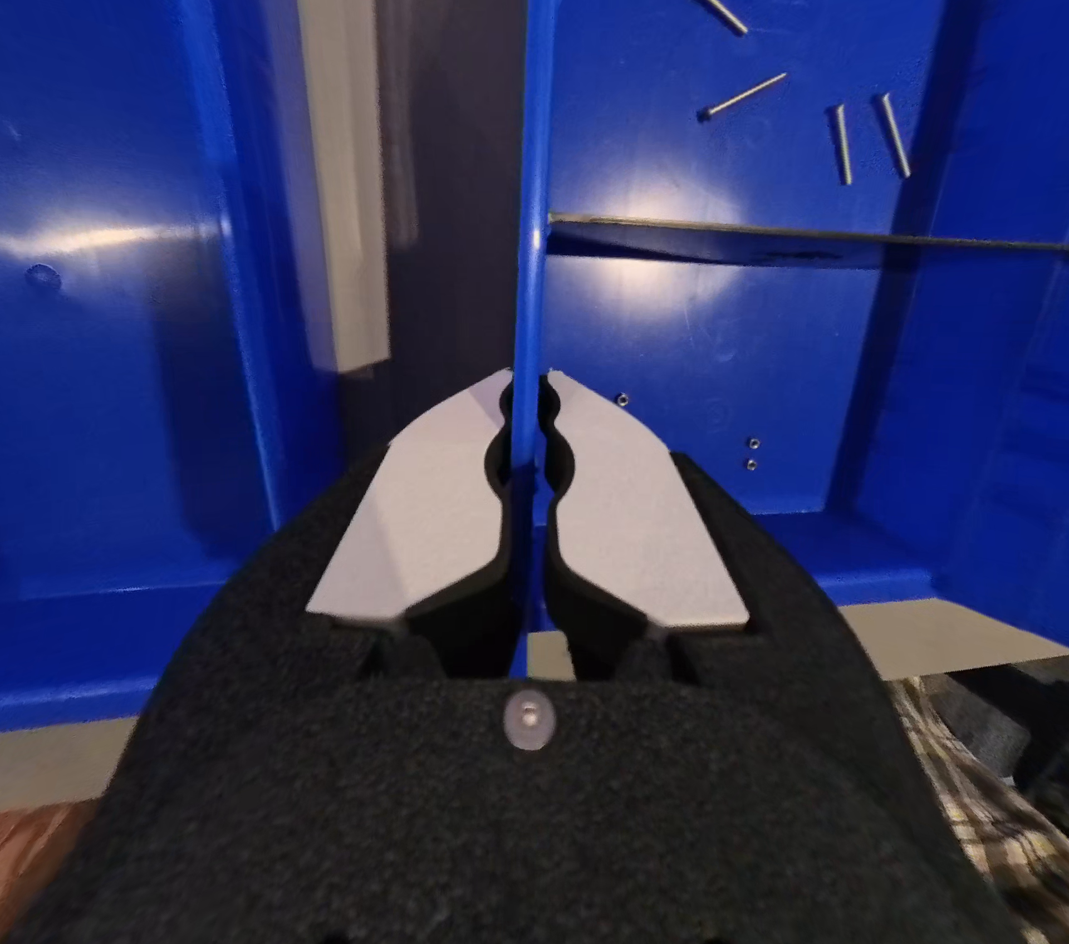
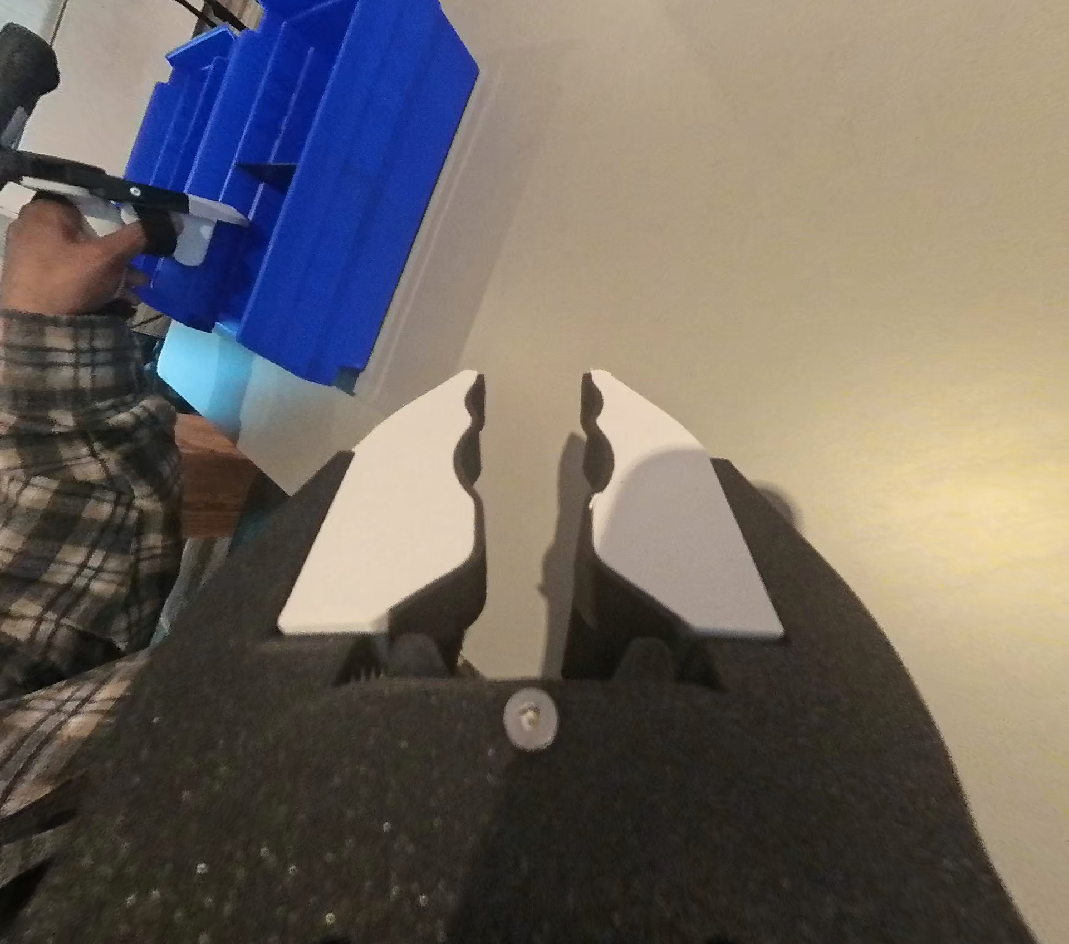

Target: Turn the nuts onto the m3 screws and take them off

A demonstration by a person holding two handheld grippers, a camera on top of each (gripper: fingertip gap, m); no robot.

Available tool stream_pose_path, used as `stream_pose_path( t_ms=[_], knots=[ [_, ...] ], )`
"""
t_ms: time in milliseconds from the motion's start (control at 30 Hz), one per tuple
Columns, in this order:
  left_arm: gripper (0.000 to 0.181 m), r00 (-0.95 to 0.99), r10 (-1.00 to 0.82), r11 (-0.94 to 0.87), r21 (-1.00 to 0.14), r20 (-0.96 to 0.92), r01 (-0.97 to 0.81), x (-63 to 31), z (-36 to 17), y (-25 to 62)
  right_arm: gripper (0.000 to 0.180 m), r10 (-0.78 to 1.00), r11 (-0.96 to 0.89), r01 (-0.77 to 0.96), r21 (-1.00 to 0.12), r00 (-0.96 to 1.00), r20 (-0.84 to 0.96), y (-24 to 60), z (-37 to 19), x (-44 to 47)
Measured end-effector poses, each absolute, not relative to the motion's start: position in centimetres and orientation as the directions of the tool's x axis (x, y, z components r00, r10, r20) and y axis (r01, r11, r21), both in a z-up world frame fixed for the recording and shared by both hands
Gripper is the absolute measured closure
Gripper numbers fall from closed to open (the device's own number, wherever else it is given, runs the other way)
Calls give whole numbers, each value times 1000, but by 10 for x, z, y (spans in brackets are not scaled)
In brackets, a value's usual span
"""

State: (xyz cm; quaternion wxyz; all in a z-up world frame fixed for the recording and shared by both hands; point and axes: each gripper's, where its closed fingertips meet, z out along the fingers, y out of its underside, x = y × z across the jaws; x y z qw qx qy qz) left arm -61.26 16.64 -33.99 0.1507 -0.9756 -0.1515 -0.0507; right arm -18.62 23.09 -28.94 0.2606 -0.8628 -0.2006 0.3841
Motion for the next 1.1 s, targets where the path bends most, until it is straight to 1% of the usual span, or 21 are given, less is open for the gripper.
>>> stream_pose_path(
  t_ms=[133,167,300,333,367,433,500,533,633,733,833,933,1100],
  knots=[
    [174,949,273,-904,-294,158,310,-616,-340,167,148,547,-783,144,-605,623,-559,230,-288,-186],
    [170,953,259,-902,-312,159,298,-616,-338,168,148,549,-781,142,-609,622,-559,230,-286,-186],
    [128,961,201,-858,-439,192,267,-610,-309,176,146,560,-771,139,-622,614,-557,231,-282,-188],
    [123,965,174,-842,-479,199,250,-608,-295,177,146,563,-767,139,-626,613,-554,231,-281,-189],
    [121,970,147,-822,-522,192,228,-609,-279,177,145,565,-765,139,-629,613,-552,231,-280,-188],
    [115,986,114,-780,-603,125,167,-627,-245,173,144,568,-762,143,-631,615,-547,231,-279,-187],
    [103,989,138,-749,-647,54,140,-662,-219,165,144,570,-760,147,-633,619,-541,230,-280,-183],
    [99,986,165,-745,-651,29,144,-684,-210,160,144,569,-760,144,-634,620,-540,230,-280,-181],
    [98,965,258,-756,-613,40,227,-747,-203,141,143,561,-760,125,-638,622,-546,231,-280,-175],
    [101,927,370,-768,-542,61,342,-804,-218,121,143,556,-761,113,-639,622,-552,232,-280,-173],
    [102,893,446,-778,-466,64,422,-840,-243,103,143,556,-763,117,-636,620,-553,231,-281,-176],
    [104,881,466,-777,-437,84,452,-851,-261,97,143,560,-763,135,-632,625,-543,230,-282,-179],
    [109,898,439,-803,-432,37,411,-857,-274,97,143,564,-761,144,-632,629,-535,230,-281,-182]
  ],
)
